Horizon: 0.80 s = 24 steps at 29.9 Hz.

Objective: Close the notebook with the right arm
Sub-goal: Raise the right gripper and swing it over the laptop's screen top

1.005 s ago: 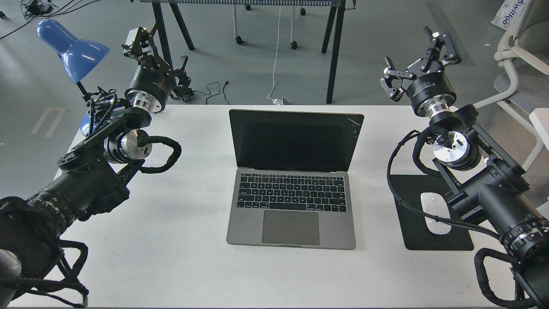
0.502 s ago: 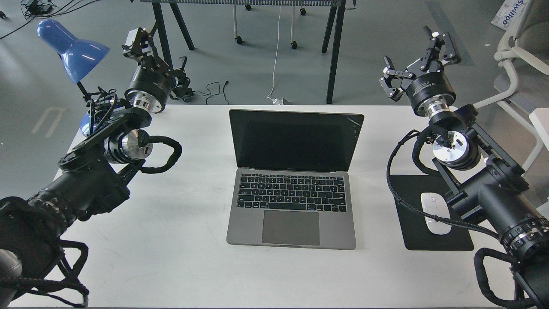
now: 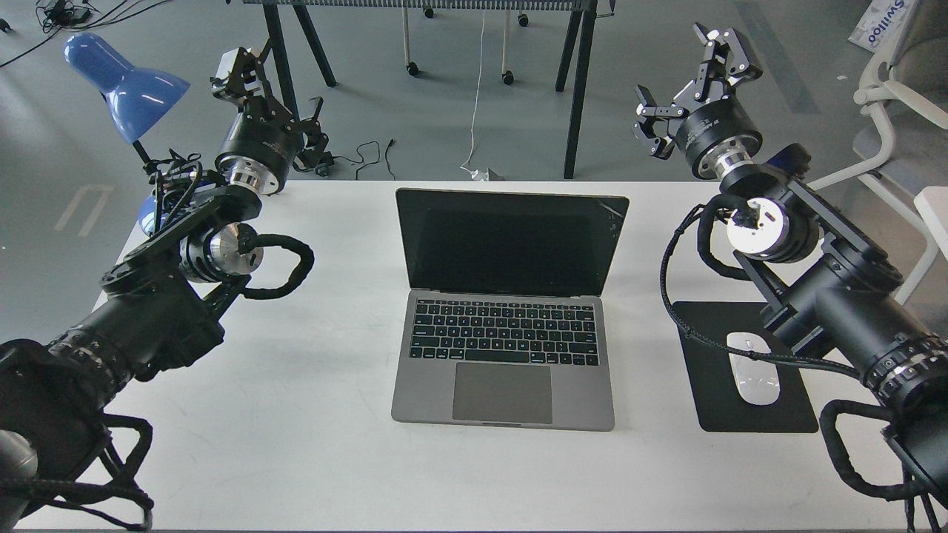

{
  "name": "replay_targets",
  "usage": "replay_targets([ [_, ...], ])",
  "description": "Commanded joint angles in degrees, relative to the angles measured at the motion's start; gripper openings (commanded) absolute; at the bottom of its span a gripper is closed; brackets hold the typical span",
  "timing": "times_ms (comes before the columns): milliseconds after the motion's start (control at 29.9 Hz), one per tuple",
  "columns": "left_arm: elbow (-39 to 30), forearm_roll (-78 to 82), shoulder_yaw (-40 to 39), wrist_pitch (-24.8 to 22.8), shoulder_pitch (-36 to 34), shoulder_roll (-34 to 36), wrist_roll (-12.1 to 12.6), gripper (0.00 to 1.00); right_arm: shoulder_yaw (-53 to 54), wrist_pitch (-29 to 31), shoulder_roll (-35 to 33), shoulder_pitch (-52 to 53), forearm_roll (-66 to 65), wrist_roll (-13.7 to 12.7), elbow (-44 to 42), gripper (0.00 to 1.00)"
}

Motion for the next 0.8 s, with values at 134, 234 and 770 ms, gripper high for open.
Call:
replay_targets([
  [134,0.0,0.0,0.0,0.0,0.0,0.0,0.0,1.00,-20.3,-4.6,0.5,10.7,-0.1,-1.2,-7.9,1.00],
  [234,0.0,-0.1,0.0,0.0,0.0,0.0,0.0,1.00,-26.5,-4.7,0.7,13.4,-0.1,-2.1,-10.4,1.00],
  [770,0.0,0.0,0.0,0.0,0.0,0.0,0.0,1.00,-43.2,2.1,0.4,16.0,-0.2,-2.9,-10.0,1.00],
])
